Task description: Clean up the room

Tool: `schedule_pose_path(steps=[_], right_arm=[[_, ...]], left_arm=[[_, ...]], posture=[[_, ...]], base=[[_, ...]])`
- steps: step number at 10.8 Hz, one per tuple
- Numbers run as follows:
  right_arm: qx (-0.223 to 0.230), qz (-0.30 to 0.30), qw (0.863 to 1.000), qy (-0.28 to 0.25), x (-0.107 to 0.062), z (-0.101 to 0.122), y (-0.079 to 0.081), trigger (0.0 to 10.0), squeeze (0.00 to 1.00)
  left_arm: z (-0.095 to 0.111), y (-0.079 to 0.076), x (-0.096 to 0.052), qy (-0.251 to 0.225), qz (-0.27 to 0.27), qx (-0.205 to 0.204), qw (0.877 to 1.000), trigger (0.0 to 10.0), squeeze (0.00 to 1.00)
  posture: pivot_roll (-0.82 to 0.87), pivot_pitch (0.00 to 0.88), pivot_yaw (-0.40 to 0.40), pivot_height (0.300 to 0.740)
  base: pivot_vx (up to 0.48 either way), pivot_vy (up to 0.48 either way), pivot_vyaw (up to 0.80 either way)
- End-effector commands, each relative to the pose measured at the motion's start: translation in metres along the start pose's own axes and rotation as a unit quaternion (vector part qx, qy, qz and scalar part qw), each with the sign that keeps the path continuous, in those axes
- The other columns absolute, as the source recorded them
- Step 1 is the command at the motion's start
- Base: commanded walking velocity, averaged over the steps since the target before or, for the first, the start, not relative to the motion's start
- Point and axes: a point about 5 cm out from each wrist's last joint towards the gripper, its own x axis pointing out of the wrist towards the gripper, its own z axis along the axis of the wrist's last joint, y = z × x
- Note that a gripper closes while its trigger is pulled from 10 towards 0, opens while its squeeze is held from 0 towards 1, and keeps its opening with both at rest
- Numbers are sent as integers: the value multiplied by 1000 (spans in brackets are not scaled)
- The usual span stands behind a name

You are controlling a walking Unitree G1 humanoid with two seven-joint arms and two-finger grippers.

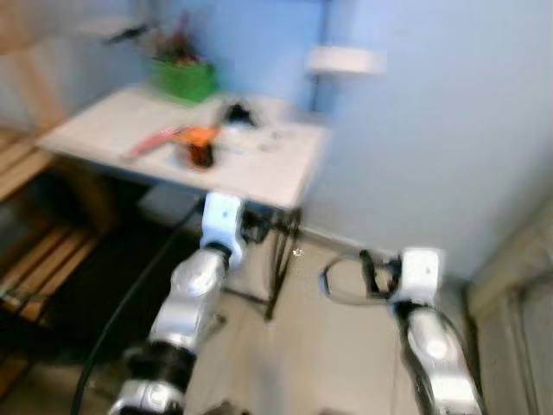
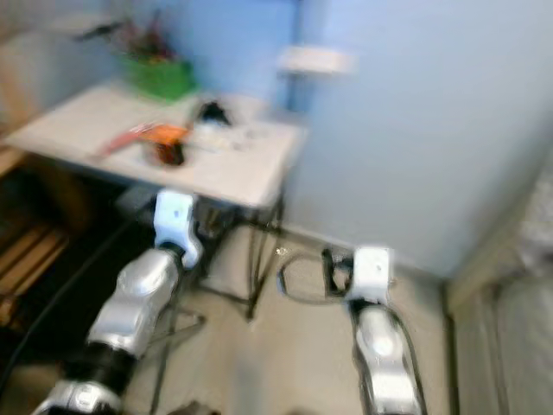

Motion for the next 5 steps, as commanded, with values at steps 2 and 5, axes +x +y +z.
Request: schedule_pose_path(steps=[2, 5], right_arm=[[0, -10, 1000, -3, -3, -3, -4, 10000, 0], [8, -15, 1000, 5, -12, -12, 0, 10000, 0]], left_arm=[[-3, -2, 0, 0, -16, -7, 1000, 10000, 0], [-10, 1, -9, 3, -45, 16, 999, 10000, 0]], posture=[[61, 0, 13, 740], [60, 0, 3, 740]], base=[[0, 0, -522], [0, 0, -523]])
